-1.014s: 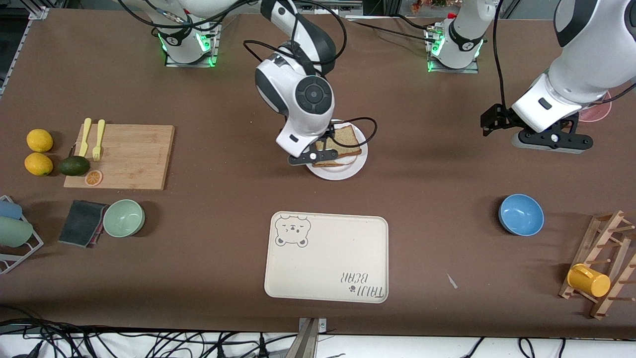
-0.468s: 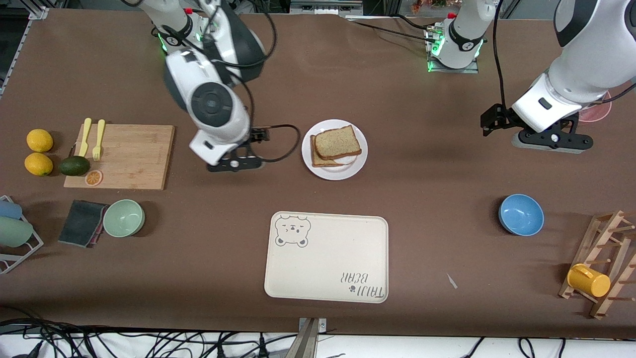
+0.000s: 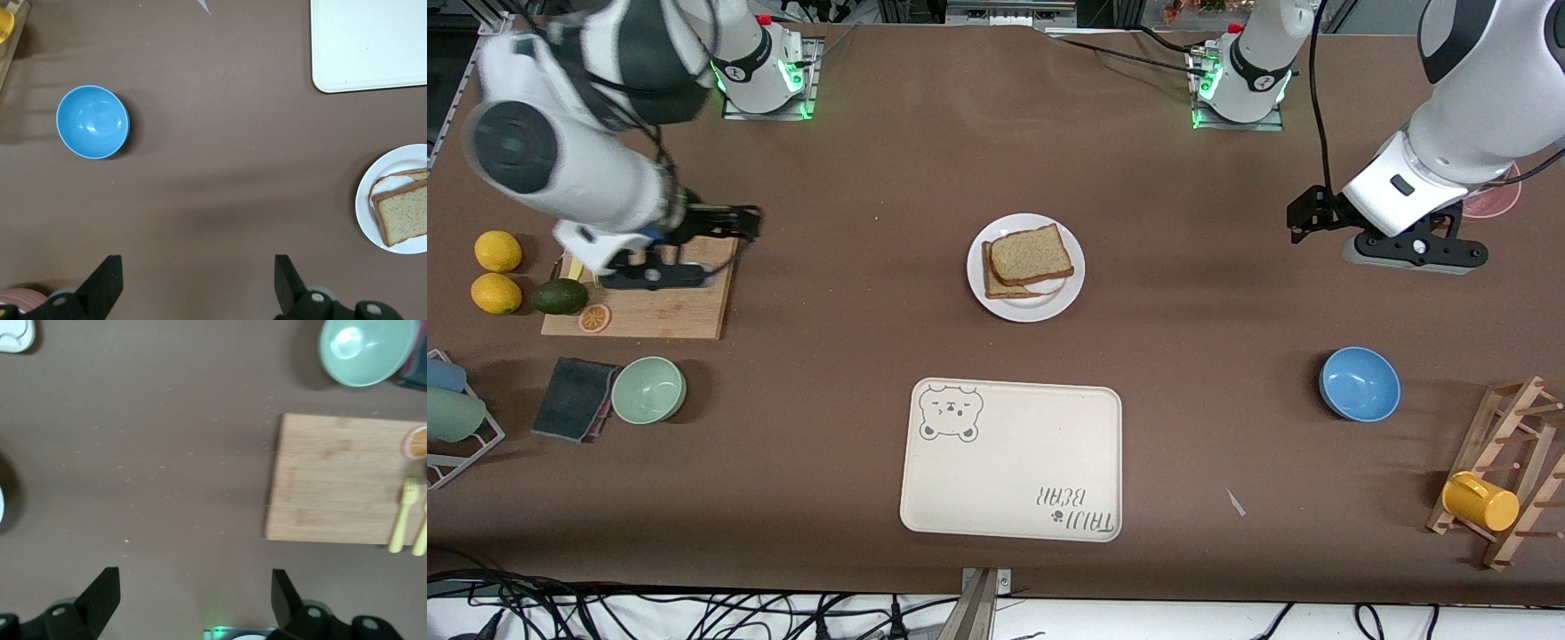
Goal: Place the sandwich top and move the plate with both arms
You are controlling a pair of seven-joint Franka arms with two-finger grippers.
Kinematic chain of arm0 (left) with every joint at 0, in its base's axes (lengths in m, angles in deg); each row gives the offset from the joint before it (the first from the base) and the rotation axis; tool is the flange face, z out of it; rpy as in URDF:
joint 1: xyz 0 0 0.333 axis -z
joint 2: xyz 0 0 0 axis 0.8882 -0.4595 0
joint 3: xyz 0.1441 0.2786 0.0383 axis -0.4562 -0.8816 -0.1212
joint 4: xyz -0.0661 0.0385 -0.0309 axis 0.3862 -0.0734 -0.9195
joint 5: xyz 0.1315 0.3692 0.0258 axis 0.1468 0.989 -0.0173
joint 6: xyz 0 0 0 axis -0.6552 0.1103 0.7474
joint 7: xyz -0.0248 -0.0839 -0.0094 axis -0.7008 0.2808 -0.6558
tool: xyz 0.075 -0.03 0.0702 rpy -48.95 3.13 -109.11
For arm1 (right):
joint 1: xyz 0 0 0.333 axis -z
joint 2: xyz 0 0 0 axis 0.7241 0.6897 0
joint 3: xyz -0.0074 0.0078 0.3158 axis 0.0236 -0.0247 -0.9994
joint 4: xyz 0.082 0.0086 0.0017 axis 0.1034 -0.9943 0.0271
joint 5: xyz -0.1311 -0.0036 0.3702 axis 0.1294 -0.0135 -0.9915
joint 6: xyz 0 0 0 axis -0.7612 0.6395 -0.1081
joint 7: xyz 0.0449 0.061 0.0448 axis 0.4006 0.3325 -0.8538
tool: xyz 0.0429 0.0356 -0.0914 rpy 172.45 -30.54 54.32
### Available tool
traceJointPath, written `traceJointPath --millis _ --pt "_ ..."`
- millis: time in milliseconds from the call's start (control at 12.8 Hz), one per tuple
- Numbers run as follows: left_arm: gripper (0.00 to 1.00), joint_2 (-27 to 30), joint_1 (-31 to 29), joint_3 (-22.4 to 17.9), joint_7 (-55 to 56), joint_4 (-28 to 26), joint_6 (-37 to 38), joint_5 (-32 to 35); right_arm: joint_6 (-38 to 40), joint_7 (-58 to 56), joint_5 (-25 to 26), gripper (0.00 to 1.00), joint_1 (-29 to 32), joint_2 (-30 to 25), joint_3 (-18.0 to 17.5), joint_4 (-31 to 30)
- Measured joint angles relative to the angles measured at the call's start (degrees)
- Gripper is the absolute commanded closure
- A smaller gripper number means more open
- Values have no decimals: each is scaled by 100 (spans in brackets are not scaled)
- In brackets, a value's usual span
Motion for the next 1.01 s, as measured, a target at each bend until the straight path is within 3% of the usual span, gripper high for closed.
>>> traceJointPath --millis 312,624,1014 --pt "0 0 3 0 0 3 149 0 167 -373 307 0 676 -641 0 -25" --pt "0 0 11 15 0 4 209 0 812 -449 341 0 856 -1058 -4 17" --pt "0 -6 62 160 0 4 370 0 709 -755 -70 0 922 -1103 82 19"
